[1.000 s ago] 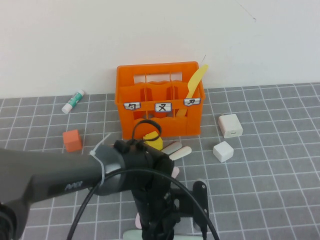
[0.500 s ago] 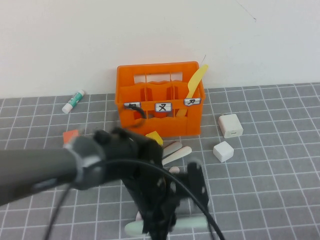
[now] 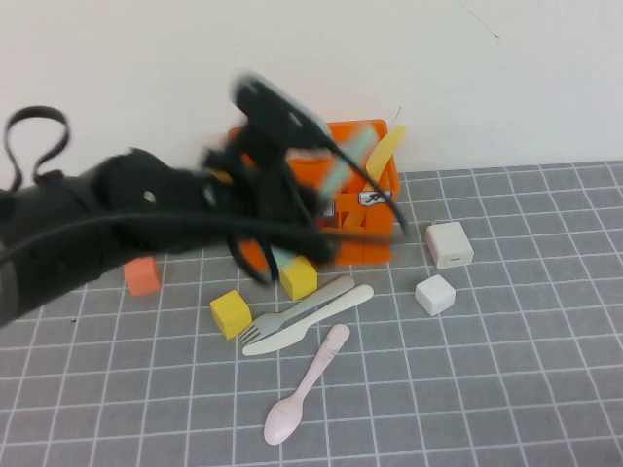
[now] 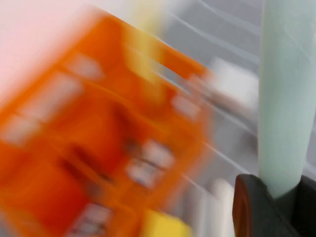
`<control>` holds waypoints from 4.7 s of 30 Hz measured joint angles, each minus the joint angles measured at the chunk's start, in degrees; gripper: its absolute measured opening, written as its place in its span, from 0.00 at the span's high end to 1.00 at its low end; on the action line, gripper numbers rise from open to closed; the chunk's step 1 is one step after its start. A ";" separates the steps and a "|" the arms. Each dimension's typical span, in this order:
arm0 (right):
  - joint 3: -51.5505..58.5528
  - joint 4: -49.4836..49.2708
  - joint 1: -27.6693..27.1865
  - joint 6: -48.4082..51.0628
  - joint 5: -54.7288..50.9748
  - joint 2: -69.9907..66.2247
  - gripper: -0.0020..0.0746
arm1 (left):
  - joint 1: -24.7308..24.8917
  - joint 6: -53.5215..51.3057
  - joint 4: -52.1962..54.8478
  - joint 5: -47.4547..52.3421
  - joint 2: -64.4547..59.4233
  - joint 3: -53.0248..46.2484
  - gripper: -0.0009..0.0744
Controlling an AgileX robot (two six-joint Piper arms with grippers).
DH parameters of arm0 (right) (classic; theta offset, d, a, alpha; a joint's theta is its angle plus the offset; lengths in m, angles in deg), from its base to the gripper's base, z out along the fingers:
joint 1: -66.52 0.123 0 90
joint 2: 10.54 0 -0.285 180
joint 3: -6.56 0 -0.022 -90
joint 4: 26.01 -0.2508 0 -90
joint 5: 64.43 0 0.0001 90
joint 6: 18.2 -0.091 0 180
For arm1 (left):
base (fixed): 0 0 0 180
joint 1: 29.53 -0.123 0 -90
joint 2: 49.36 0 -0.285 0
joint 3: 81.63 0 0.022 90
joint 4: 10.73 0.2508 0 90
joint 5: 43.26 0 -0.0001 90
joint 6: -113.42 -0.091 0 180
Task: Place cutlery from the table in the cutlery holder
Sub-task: Place the spoon on the box, then pick up the spoon
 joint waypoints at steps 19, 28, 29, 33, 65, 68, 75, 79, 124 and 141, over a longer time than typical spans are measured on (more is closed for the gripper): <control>0.00 0.00 0.00 0.00 0.00 0.00 0.98 | -1.00 19.22 -5.10 -55.01 -8.35 -0.48 0.85; 0.00 0.00 0.00 0.00 0.00 0.00 0.98 | -1.00 36.09 7.66 -62.13 -15.66 -0.48 0.85; 0.00 0.00 0.00 0.00 0.00 0.00 0.98 | -1.00 37.01 8.47 -62.75 -16.44 -0.48 0.85; 0.00 0.00 0.00 0.00 0.00 0.00 0.98 | -1.00 40.04 11.35 -64.13 -19.19 -0.48 0.85; 0.00 0.00 0.00 0.00 0.00 0.00 0.98 | -1.00 30.60 8.53 -60.79 -14.17 -0.48 0.58; 0.00 0.00 0.00 0.00 0.00 0.00 0.98 | -1.00 25.19 4.14 -52.47 -7.40 -0.48 0.60; 0.00 0.00 0.00 0.00 0.00 0.00 0.98 | -1.08 10.44 -1.23 -27.97 6.84 -2.66 0.94; 0.00 0.00 0.00 0.00 0.00 0.00 0.98 | -1.08 9.45 -1.53 -25.92 15.04 -9.88 0.98; 0.00 0.00 0.00 0.00 0.00 0.00 0.98 | -1.08 36.74 20.39 9.80 64.14 -29.07 0.99; 0.00 0.00 0.00 0.00 0.00 0.00 0.98 | -14.57 61.04 37.86 4.69 80.83 -46.23 0.99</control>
